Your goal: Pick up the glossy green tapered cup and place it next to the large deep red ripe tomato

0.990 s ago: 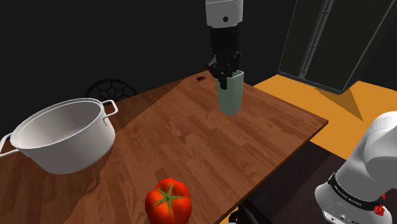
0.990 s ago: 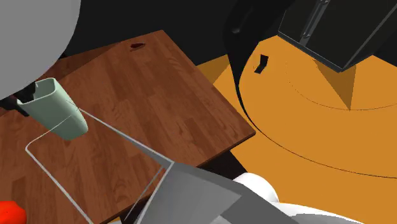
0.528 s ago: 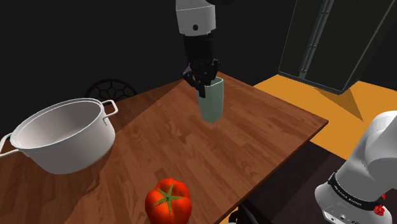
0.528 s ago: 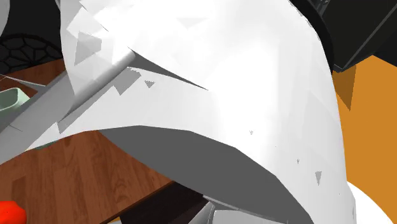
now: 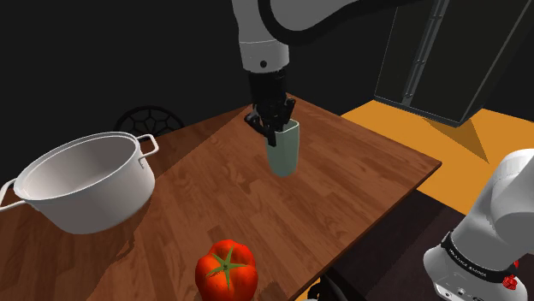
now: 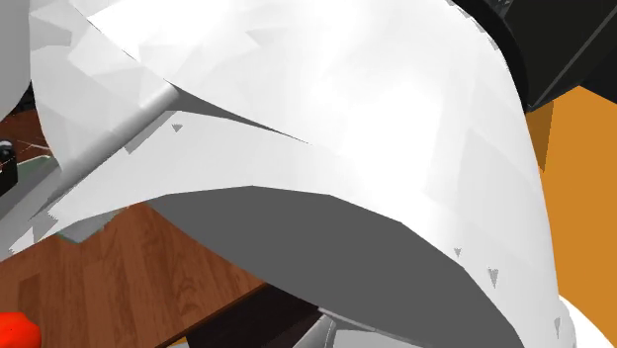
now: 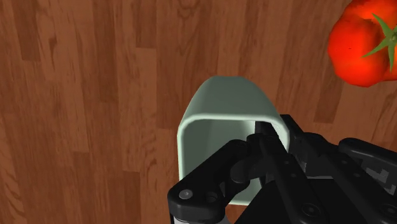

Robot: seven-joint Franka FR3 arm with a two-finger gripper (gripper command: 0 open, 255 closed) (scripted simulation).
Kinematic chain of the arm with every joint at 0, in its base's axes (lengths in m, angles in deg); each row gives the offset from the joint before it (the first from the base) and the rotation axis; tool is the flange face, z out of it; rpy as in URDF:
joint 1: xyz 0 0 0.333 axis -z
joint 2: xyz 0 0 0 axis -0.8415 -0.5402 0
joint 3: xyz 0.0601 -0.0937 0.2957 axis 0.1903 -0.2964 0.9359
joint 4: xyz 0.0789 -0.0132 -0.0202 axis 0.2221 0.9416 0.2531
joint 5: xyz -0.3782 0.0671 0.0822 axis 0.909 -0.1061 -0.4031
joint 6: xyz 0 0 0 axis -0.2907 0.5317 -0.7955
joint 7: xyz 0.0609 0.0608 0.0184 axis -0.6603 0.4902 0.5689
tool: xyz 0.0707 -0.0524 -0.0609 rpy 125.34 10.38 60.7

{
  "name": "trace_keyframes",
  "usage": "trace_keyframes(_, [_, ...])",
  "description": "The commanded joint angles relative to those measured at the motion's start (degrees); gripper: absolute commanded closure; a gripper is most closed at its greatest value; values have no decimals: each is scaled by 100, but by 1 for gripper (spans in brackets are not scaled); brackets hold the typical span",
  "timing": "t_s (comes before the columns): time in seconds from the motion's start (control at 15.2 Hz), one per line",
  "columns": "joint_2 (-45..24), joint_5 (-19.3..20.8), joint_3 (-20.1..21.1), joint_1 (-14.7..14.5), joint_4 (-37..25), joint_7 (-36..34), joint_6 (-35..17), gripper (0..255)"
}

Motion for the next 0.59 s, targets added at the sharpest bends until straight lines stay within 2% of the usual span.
trace_keyframes(0.0, [-1, -1, 5, -3, 144, 1, -150, 255])
trace_keyframes(0.53, [-35, 2, 23, -15, 726, 2, -763, 255])
